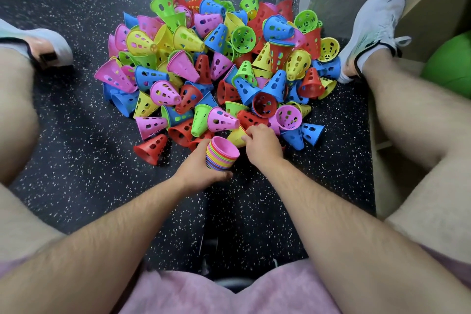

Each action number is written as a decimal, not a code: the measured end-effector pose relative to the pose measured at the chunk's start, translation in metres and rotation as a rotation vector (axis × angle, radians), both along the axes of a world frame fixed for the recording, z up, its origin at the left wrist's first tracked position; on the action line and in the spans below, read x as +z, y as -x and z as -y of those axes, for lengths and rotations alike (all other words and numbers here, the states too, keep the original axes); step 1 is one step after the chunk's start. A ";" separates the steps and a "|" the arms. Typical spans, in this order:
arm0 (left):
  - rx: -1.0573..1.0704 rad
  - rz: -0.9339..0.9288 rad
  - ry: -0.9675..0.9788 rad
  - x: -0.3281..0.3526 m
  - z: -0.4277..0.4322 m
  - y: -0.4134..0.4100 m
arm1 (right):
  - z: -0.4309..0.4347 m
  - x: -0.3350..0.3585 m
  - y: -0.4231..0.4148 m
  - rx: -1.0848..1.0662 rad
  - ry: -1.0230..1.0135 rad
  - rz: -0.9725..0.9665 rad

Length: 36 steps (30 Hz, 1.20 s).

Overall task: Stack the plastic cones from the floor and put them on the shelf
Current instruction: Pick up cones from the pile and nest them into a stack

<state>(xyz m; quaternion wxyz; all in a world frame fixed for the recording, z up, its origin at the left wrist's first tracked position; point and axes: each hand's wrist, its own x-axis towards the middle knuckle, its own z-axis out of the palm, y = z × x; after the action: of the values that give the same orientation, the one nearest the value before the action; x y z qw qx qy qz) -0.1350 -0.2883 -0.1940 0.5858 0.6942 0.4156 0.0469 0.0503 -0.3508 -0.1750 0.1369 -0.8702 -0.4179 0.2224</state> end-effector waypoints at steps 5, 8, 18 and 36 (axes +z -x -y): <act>-0.001 -0.024 -0.001 -0.001 -0.003 0.003 | 0.021 0.016 0.006 0.009 -0.244 0.032; -0.006 -0.027 -0.005 0.003 -0.002 0.000 | 0.029 0.029 0.007 0.001 -0.353 0.091; -0.018 -0.029 0.049 -0.004 0.002 -0.002 | 0.033 0.048 -0.002 0.173 -0.268 -0.285; -0.137 -0.066 0.004 -0.016 0.014 -0.013 | 0.046 0.003 -0.016 -0.553 0.317 -0.242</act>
<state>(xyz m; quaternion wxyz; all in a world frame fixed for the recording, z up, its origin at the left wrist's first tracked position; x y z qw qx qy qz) -0.1219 -0.3022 -0.2101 0.5749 0.7212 0.3862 -0.0170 0.0661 -0.3972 -0.1723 0.1037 -0.9282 -0.1069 0.3409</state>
